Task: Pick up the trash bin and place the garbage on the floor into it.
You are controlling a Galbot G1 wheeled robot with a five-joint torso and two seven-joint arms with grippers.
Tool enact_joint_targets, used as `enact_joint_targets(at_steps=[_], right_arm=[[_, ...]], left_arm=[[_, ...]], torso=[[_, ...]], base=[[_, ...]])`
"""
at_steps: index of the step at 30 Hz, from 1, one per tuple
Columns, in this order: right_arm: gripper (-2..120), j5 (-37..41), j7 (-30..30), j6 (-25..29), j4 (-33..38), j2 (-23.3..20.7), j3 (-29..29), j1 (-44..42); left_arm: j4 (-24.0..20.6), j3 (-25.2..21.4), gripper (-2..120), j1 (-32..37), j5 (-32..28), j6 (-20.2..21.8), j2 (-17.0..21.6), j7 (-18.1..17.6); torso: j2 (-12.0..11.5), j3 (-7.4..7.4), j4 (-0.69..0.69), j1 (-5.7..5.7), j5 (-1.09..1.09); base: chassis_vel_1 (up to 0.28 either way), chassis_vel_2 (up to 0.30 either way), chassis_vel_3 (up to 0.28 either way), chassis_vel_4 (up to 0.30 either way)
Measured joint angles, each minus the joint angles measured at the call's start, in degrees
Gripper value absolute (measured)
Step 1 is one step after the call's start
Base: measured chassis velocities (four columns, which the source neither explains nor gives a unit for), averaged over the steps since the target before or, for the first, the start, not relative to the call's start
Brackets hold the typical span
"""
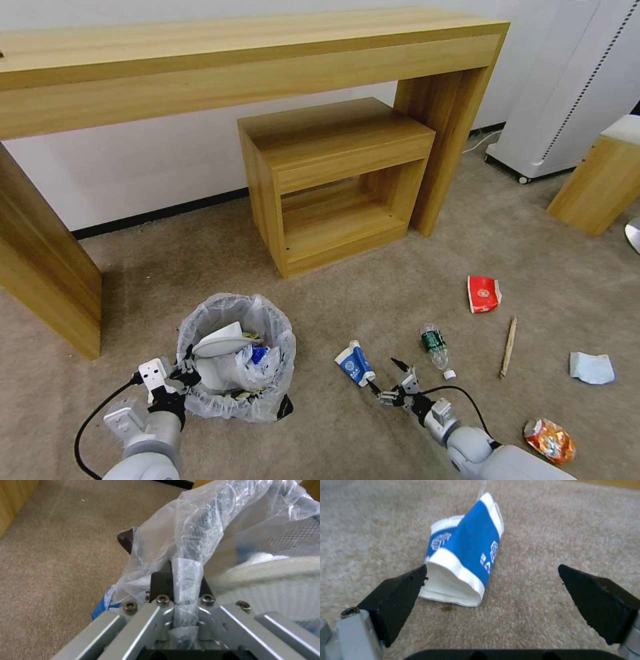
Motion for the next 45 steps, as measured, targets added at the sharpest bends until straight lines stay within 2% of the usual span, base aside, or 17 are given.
enact_joint_targets(at_steps=[7, 20, 23, 40, 42, 44, 45], right_arm=[[100, -0.2, 0.6, 0.0, -1.3, 1.8, -1.8, 1.9], [100, -0.3, 2.9, -2.5, 10.7, -2.7, 0.4, -1.5], [99, -0.2, 3.4, -2.8, 10.9, -2.7, 0.5, -1.6], [99, -0.8, 14.7, -9.6, 8.3, 4.1, -3.0, 0.3], [98, -1.7, 17.6, -11.0, 6.6, 6.3, -3.3, 0.6], [97, -2.1, 18.5, -11.3, 6.1, 6.9, -3.3, 0.6], [92, -2.3, 19.1, -11.5, 5.8, 7.5, -3.4, 0.6]], left_arm=[[0.0, 0.0, 0, 0.4, 0.1, -0.1, -0.3, 0.0], [0.9, 0.5, 0, -0.7, 0.3, -0.1, -0.5, 0.0], [0.8, 0.8, 0, -0.5, 0.7, -0.2, -0.7, 0.0], [-0.5, 0.8, 0, 1.0, 1.1, -0.6, -1.0, 0.2], [-0.2, 1.0, 0, 1.0, 1.0, -1.0, -1.0, 0.4], [0.0, 1.0, 0, 1.0, 1.0, -1.1, -1.1, 0.5], [0.2, 1.1, 0, 0.9, 1.0, -1.1, -1.1, 0.5]], torso=[[0.0, 0.0, 0.01, 0.0, 0.01], [0.0, 0.0, 0.0, 0.0, 0.0], [0.0, 0.0, 0.0, 0.0, 0.0], [0.0, 0.0, 0.01, 0.0, 0.0], [0.0, 0.0, 0.0, 0.0, -0.01], [0.0, 0.0, 0.0, 0.0, 0.0], [0.0, 0.0, 0.01, 0.0, 0.02]], base=[[0.0, 0.0, 0.0, 0.0], [0.0, 0.0, 0.0, 0.0], [0.0, 0.0, 0.0, 0.0], [0.0, 0.0, 0.0, 0.0], [0.0, 0.0, 0.0, 0.0], [0.0, 0.0, 0.0, 0.0], [0.0, 0.0, 0.0, 0.0]])
